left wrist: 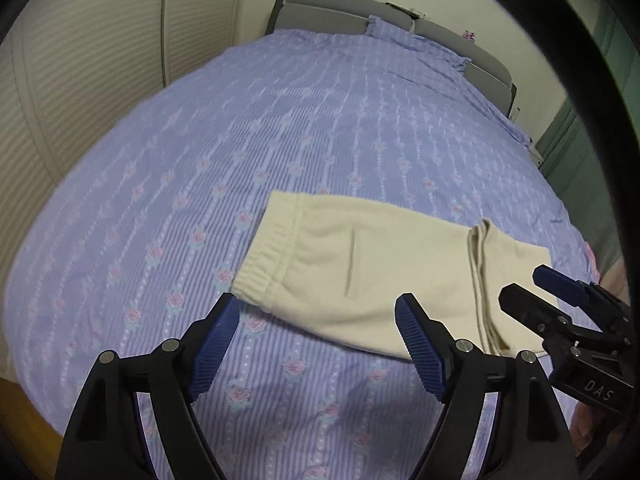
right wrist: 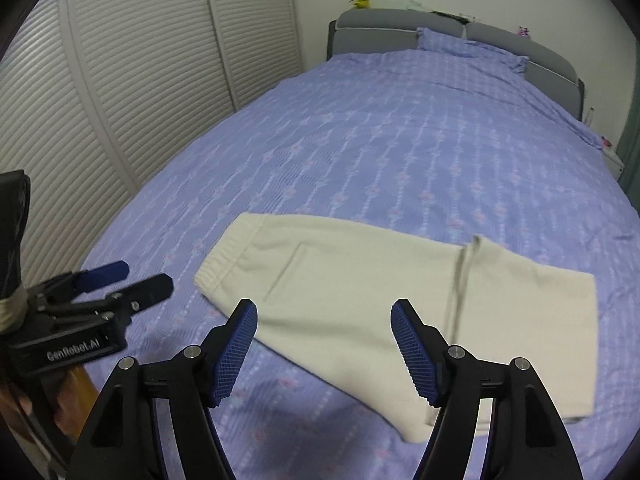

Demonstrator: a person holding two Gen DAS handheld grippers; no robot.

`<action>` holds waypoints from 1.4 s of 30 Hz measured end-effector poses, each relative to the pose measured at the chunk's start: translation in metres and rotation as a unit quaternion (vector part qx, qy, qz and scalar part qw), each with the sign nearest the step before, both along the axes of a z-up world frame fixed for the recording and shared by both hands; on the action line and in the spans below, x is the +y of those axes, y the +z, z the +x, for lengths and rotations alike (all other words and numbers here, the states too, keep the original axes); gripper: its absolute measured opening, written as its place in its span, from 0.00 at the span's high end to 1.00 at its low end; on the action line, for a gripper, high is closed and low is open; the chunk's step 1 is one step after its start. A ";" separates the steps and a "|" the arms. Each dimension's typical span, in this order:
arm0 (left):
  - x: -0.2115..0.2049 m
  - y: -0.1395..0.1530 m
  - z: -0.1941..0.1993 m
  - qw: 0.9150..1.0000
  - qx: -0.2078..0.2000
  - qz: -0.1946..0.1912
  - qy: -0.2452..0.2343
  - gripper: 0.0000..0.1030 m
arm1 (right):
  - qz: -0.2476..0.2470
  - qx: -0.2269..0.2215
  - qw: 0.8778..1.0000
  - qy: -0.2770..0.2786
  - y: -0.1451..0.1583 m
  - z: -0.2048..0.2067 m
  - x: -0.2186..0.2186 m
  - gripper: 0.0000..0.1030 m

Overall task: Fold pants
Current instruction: 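Grasp the folded cuff end of the pants with the left gripper, then lift the held cuff end and fold it over toward the waistband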

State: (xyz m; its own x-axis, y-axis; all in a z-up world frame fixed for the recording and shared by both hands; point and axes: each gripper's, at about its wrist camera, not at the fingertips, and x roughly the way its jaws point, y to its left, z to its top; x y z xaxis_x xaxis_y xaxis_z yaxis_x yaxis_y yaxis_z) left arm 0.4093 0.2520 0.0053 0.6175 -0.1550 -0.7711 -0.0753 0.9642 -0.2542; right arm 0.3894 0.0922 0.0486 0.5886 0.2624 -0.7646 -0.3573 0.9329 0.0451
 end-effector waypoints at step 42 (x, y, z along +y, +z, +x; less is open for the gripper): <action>-0.012 -0.019 0.064 0.995 -0.019 -0.100 0.021 0.77 | -0.006 0.024 0.994 -0.105 -0.038 0.062 -0.024 0.32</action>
State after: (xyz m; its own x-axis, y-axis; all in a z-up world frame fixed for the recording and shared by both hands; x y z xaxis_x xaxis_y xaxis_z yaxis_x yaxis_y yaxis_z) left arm 0.4738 0.2398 -0.0140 0.6546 -0.2761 -0.7038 -0.1012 0.8905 -0.4435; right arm 0.4513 0.0680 0.0105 0.5928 0.1285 -0.7950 -0.1524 0.9873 0.0459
